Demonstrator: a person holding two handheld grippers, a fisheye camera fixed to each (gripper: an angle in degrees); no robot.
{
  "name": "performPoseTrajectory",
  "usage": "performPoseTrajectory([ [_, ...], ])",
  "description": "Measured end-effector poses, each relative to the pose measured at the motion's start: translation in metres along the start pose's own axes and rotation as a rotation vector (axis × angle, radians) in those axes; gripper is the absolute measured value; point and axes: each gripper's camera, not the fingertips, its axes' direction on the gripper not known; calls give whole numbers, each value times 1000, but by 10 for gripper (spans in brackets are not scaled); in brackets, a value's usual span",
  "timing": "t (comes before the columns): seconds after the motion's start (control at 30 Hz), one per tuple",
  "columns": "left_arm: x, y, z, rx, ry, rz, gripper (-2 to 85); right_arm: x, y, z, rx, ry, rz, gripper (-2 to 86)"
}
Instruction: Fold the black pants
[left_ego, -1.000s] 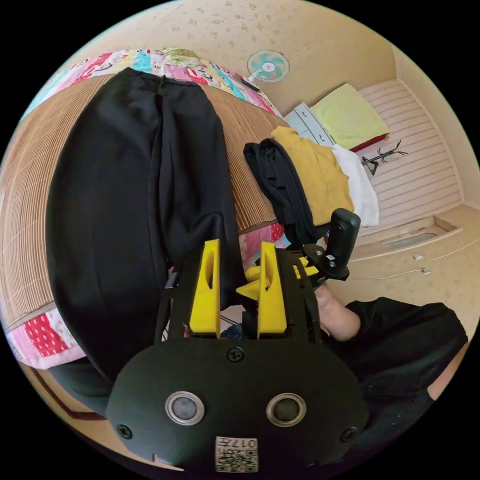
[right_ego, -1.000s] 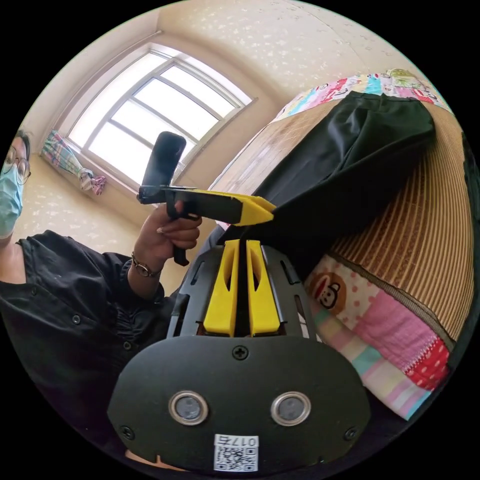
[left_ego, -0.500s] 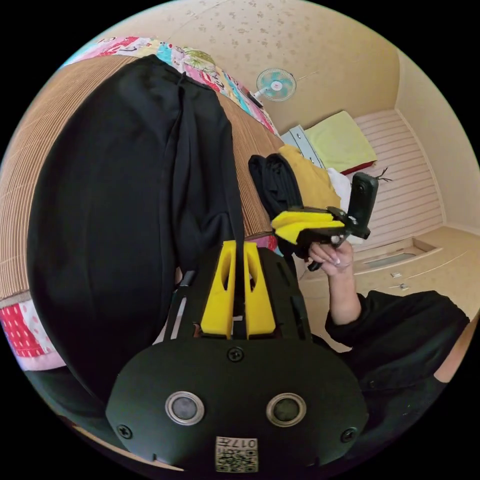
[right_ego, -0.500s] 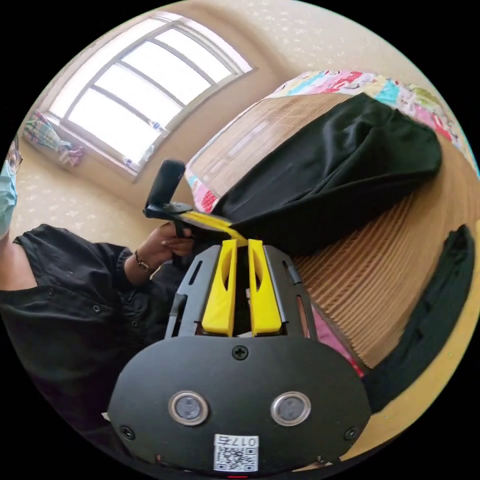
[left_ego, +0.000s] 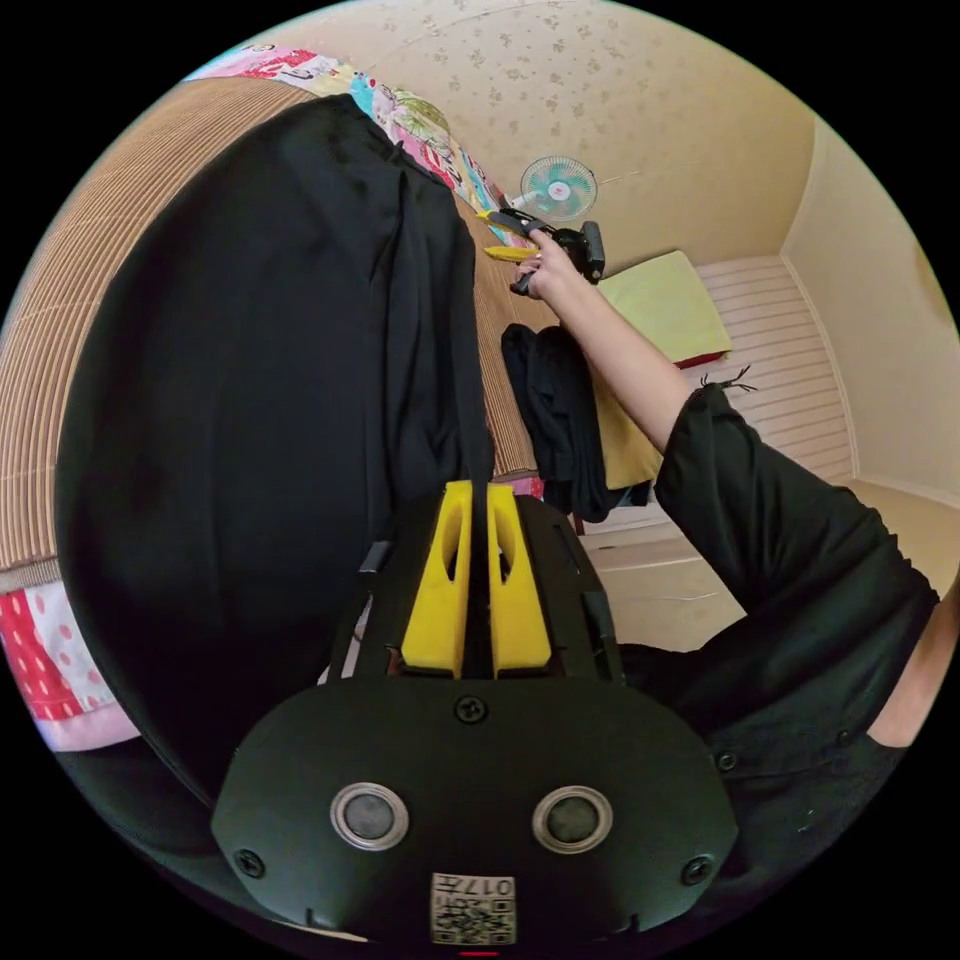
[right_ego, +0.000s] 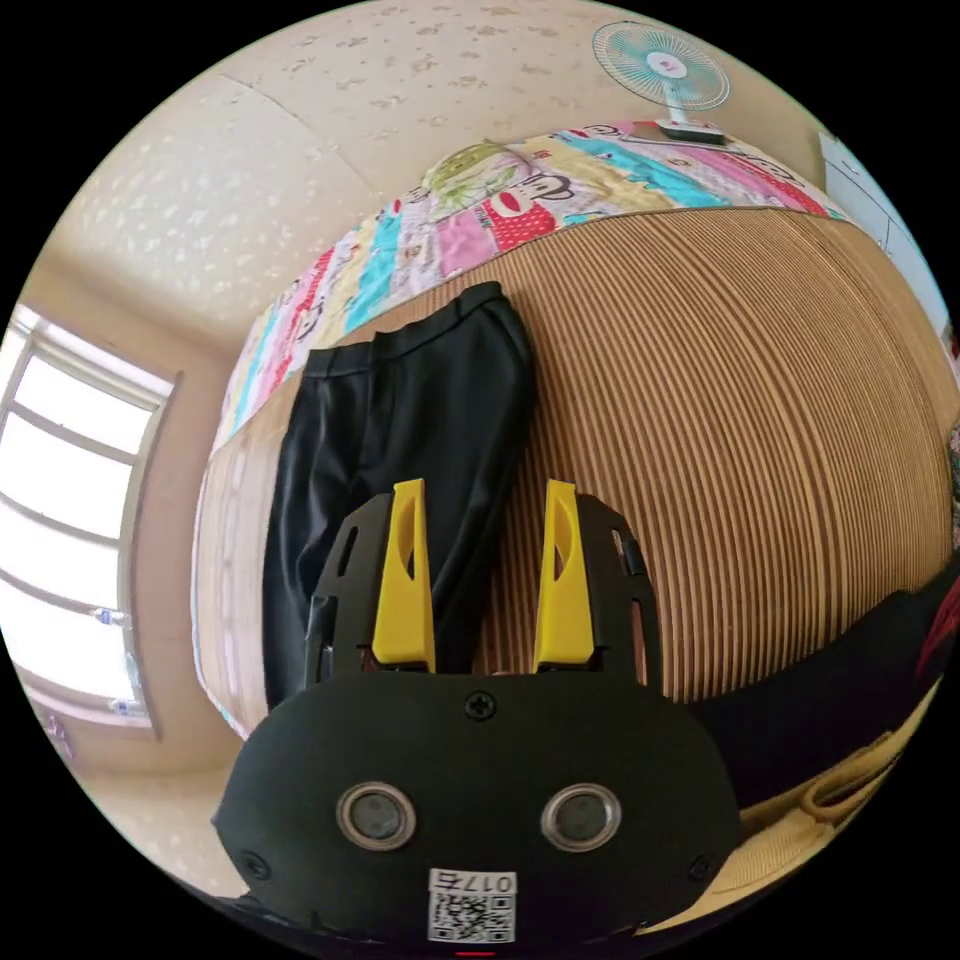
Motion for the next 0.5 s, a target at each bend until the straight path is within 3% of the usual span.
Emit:
performPoseTrajectory([
  [0.27, -14, -15, -44, 13, 84, -7, 0, -1, -41, 85, -153, 62, -20, 81],
  [0.5, -36, -12, -94, 49, 237, -85, 1, -128, -18, 42, 125, 206, -242, 35],
])
